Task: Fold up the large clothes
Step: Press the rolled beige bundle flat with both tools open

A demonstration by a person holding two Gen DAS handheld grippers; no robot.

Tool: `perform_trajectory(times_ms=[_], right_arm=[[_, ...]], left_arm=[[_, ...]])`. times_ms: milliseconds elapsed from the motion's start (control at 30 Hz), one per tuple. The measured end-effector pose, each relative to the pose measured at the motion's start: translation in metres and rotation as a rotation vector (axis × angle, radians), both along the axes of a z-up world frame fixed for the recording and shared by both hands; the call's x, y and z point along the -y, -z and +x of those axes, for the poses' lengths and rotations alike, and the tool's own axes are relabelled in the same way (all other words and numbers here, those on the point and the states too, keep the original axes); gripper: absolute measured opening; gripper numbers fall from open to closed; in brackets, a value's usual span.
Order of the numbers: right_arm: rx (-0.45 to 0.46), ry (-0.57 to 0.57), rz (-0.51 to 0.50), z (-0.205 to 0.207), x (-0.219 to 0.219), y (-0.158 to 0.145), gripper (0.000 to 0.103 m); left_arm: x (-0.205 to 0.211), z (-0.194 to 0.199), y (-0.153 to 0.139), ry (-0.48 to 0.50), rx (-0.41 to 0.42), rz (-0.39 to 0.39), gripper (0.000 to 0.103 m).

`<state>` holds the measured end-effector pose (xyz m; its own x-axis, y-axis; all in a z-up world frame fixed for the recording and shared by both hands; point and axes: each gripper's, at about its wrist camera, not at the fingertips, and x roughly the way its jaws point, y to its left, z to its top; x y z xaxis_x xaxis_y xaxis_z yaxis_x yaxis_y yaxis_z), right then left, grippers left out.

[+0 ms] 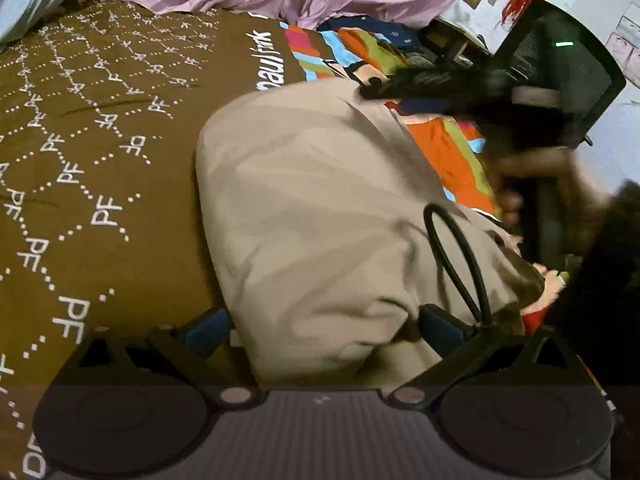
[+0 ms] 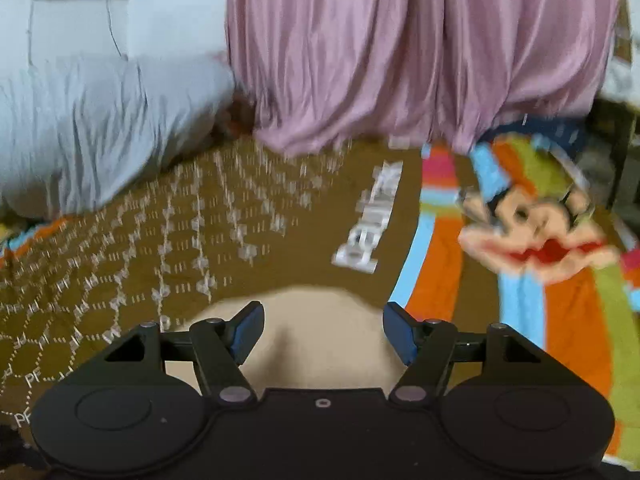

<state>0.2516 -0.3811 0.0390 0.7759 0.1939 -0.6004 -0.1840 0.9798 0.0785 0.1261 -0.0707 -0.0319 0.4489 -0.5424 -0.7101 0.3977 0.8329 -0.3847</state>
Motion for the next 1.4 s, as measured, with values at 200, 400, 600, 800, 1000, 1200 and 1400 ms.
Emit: perform_trajectory(times_ms=[200, 400, 600, 800, 1000, 1200, 1400], right_arm=[[-0.178, 0.037, -0.114, 0.009, -0.012, 0.076, 0.060], [-0.171, 0.136, 0.007, 0.000, 0.012, 0.099, 0.060], [-0.094, 0.168, 0.036, -0.035, 0.024, 0.071, 0.058], [-0.023, 0.138, 0.062, -0.121, 0.024, 0.024, 0.072], [-0.057, 0.175, -0.102, -0.175, 0.013, 0.041, 0.069], [-0.117, 0.238, -0.022, -0.185, 0.023, 0.074, 0.067], [-0.003, 0.273, 0.130, -0.196, 0.040, 0.064, 0.068]], left_arm=[[-0.002, -0.003, 0.006, 0.040, -0.029, 0.007, 0.102], [-0.009, -0.018, -0.013, 0.082, 0.044, 0.019, 0.099], [-0.023, -0.016, -0.045, -0.009, 0.132, -0.049, 0.100], [-0.019, 0.021, -0.042, -0.124, 0.053, -0.056, 0.099], [-0.005, 0.029, -0.023, -0.098, 0.010, 0.001, 0.095], [0.012, 0.020, -0.013, -0.063, 0.052, 0.114, 0.094], [0.008, 0.020, -0.003, -0.074, 0.011, 0.094, 0.095]])
